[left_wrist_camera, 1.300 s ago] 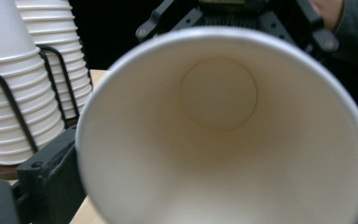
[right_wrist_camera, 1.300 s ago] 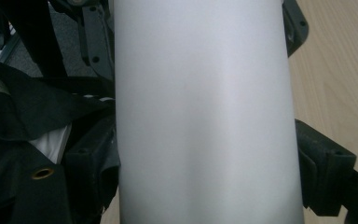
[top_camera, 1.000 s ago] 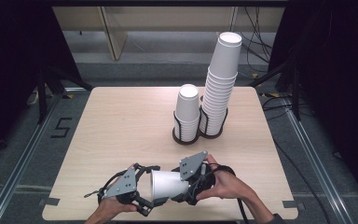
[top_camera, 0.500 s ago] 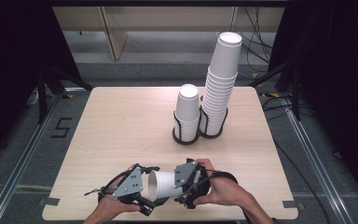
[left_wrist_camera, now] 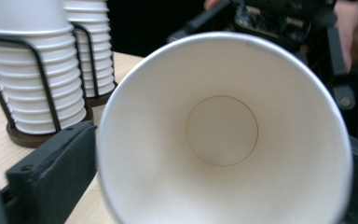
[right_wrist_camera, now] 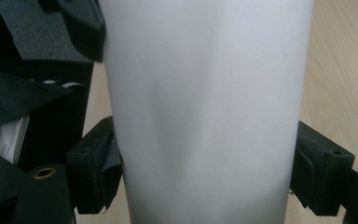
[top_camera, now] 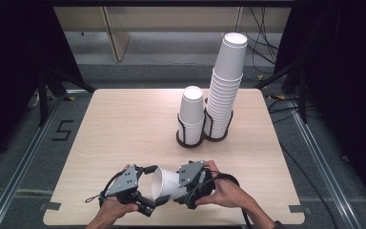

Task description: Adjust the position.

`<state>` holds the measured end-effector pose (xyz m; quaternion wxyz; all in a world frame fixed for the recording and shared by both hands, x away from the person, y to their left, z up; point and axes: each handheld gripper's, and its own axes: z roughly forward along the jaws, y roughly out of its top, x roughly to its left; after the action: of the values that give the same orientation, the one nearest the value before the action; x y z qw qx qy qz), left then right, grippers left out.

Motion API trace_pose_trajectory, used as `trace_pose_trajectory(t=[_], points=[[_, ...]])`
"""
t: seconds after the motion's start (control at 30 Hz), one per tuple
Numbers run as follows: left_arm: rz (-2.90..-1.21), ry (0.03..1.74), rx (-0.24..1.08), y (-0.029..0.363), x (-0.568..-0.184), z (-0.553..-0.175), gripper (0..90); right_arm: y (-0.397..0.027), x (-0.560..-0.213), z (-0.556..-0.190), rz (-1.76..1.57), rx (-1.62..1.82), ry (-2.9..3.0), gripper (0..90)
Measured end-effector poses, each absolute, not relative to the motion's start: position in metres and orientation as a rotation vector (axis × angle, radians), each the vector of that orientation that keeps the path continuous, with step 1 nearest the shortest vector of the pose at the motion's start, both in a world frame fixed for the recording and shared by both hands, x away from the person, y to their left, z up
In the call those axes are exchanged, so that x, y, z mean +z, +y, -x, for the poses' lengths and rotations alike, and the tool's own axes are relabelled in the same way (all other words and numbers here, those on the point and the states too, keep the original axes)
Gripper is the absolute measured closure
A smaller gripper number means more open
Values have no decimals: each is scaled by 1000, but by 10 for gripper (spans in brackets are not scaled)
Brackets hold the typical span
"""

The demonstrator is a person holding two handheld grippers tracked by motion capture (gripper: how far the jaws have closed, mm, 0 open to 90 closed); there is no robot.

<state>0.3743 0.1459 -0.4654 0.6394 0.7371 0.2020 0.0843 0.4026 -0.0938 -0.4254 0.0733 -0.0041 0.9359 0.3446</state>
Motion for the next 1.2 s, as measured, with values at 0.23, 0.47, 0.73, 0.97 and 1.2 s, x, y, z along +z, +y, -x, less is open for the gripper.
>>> trace_pose_trajectory(t=[0.23,0.47,0.73,0.97,1.2], points=[[-1651,508,199,146,-467,-374,38,-107,-418,-411,-98,1200,2756,221],[-1587,498,200,142,-464,-370,42,-99,-423,-408,-103,1242,2762,221],[-1575,486,218,142,-461,-368,62,-96,-429,-408,-109,1282,2772,221],[-1582,452,242,142,-458,-366,92,-96,-433,-408,-130,1342,2785,211],[-1573,451,256,145,-453,-366,97,-100,-432,-410,-209,1329,2771,160]])
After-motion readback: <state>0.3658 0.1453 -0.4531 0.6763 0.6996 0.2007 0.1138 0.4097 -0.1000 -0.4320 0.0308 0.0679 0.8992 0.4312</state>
